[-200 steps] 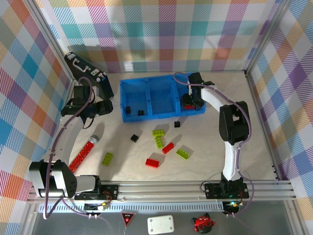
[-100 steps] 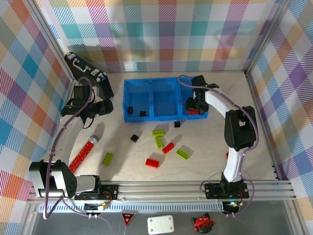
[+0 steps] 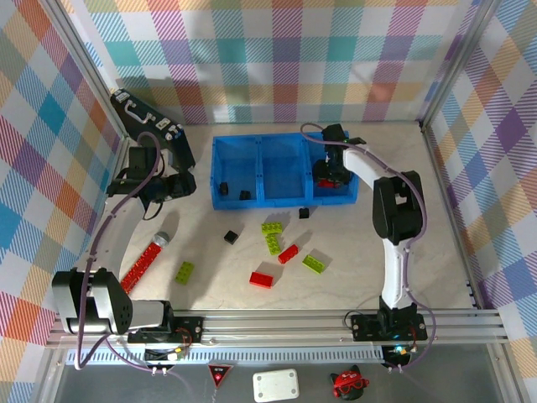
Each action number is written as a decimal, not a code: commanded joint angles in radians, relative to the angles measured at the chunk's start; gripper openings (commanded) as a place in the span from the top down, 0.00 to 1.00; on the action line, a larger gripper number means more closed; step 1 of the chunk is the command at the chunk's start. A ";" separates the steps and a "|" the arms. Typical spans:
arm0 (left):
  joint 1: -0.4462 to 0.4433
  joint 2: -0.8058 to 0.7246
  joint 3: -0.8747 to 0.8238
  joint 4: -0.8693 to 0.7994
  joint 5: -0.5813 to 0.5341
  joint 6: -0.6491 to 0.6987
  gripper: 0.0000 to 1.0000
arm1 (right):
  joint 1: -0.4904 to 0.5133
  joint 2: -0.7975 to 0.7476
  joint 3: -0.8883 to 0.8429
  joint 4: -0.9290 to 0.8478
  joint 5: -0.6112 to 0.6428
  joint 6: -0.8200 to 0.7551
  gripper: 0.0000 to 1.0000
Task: Sort the legos into containers by color
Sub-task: Place the lego in the container, then pick up the lego from the center of the table.
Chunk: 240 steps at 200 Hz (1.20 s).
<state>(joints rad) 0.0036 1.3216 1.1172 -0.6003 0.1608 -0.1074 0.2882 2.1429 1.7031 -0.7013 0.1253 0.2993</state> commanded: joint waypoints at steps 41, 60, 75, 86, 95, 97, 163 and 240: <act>0.015 0.045 0.029 -0.059 0.079 0.035 0.23 | -0.010 0.060 0.121 -0.032 0.014 -0.024 0.24; 0.015 0.048 0.027 -0.055 0.069 0.027 0.22 | -0.009 0.040 0.136 -0.053 0.008 -0.028 0.21; 0.015 0.050 0.028 -0.054 0.071 0.022 0.22 | -0.009 0.015 0.145 -0.074 0.011 -0.030 0.21; 0.015 0.047 0.024 -0.047 0.081 0.019 0.23 | -0.009 -0.011 0.143 -0.085 0.012 -0.032 0.21; 0.015 0.045 0.023 -0.042 0.080 0.015 0.23 | -0.010 -0.036 0.139 -0.091 0.007 -0.032 0.21; 0.015 0.046 0.023 -0.041 0.078 0.014 0.24 | -0.009 -0.042 0.137 -0.092 0.006 -0.032 0.21; -0.001 0.122 0.076 -0.105 0.028 -0.063 0.33 | -0.004 -0.250 -0.004 -0.101 -0.047 -0.023 0.20; -0.134 0.122 0.099 -0.160 -0.045 -0.153 0.36 | 0.009 -0.468 -0.234 -0.073 -0.122 0.019 0.21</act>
<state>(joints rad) -0.0975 1.4425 1.1885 -0.7090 0.1364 -0.1970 0.2886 1.7306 1.5185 -0.7769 0.0460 0.2897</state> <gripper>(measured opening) 0.649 0.793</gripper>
